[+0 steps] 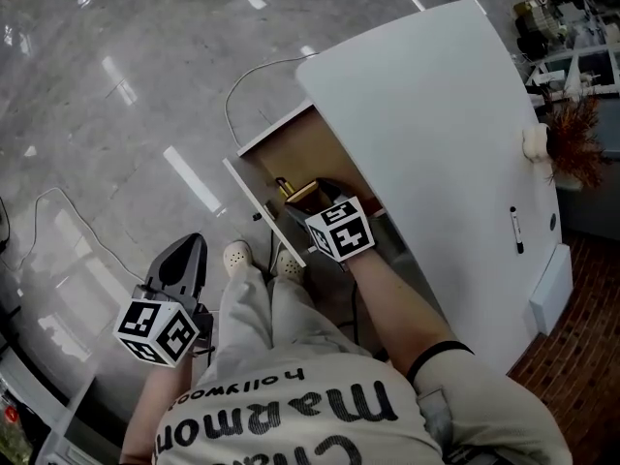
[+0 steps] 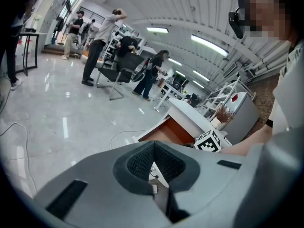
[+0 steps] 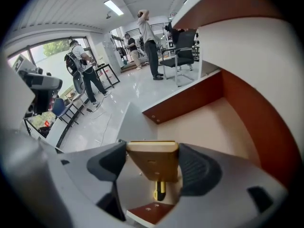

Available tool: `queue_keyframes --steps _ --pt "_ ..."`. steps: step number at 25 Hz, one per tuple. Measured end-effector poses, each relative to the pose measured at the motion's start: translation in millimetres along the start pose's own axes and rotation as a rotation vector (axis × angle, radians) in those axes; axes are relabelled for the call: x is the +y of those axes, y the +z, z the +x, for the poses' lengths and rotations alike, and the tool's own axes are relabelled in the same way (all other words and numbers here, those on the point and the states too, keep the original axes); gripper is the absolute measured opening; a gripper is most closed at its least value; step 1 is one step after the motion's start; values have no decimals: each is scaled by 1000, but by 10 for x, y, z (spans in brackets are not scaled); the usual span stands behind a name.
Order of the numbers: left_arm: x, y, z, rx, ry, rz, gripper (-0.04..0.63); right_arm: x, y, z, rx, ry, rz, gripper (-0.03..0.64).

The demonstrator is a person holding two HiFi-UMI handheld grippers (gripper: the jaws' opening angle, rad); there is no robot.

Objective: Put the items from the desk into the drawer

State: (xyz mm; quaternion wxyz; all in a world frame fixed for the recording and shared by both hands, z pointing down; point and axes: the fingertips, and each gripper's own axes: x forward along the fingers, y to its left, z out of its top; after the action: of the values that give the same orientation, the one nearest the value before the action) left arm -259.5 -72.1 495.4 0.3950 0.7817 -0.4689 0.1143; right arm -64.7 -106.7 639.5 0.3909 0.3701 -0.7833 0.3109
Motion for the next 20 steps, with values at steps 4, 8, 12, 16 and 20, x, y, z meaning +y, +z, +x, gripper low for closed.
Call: queue_keyframes --steps 4,8,12,16,20 --pt "63 -9 57 -3 6 -8 2 -81 -29 157 23 -1 15 357" --pt "149 -60 85 -2 19 -23 2 -104 -78 318 45 -1 26 357" --pt "232 -114 83 -4 33 -41 2 -114 -44 466 60 -7 25 357" --pt "314 -151 64 0 56 -59 2 -104 -86 612 98 -28 10 357" --pt "391 -155 59 -1 71 -70 2 -123 -219 719 131 -63 9 356"
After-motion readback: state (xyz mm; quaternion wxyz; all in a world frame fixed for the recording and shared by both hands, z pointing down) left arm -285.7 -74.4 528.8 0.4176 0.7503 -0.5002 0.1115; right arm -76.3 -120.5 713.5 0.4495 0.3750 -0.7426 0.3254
